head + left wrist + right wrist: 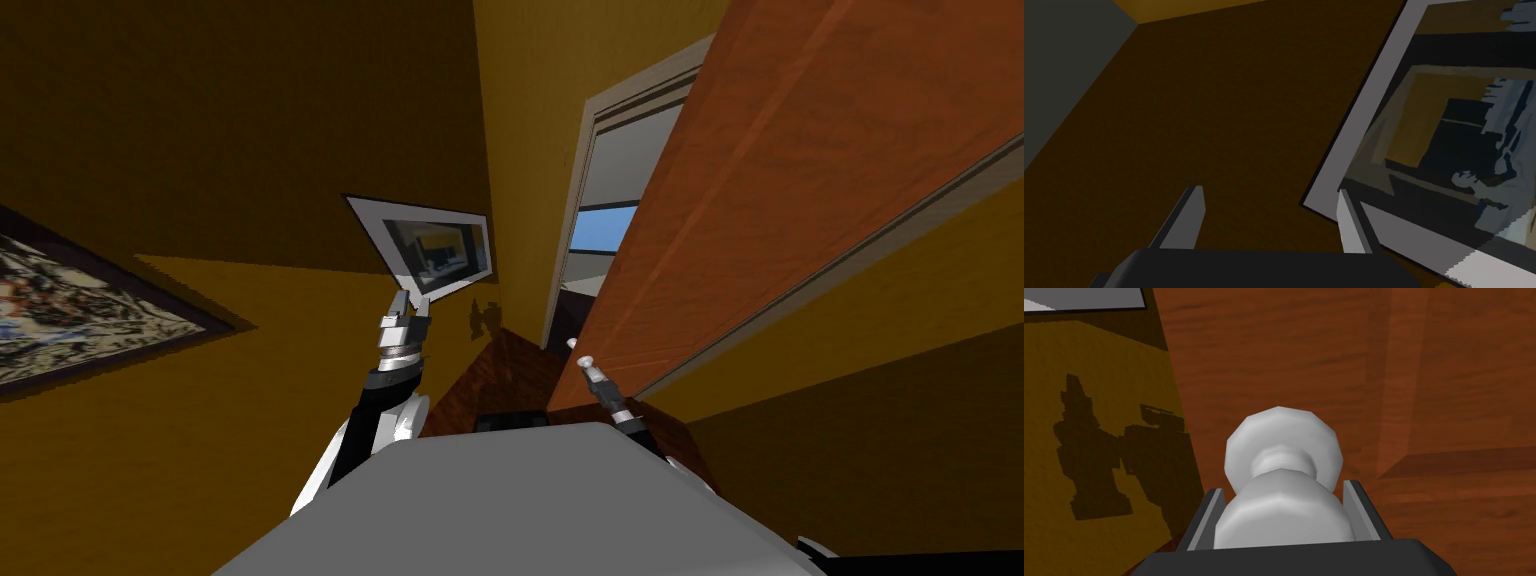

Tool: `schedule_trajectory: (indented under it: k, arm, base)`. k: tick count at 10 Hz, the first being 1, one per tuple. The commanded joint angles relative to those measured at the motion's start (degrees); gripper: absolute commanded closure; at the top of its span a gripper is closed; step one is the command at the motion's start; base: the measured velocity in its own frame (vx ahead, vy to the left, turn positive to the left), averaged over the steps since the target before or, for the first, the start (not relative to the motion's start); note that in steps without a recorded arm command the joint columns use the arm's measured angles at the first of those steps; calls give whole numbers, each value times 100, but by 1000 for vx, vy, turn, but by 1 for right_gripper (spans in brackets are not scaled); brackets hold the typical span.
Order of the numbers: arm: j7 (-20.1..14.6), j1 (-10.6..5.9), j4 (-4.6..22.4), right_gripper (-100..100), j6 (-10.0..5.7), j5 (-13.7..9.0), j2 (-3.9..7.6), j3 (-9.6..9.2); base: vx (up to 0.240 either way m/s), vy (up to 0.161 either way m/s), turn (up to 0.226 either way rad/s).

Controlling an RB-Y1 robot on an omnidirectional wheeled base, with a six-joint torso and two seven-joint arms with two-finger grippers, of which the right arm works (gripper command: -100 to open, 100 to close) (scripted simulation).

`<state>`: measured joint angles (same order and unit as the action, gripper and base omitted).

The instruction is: Pull the door open

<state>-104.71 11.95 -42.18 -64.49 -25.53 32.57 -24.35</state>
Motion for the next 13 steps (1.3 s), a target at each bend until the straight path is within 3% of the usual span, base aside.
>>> schedule_trajectory:
  k: [1, 10, 13]
  arm:
    - [-44, 3, 67, 100, -91, 18, 18, -28]
    - [-291, 19, 438, 100, -598, 116, 120, -182]
    - [-315, 20, 503, 100, -645, 137, 119, -219]
  base:
    - [-154, -56, 183]
    - [-217, -79, 164]
    - [-142, -35, 90]
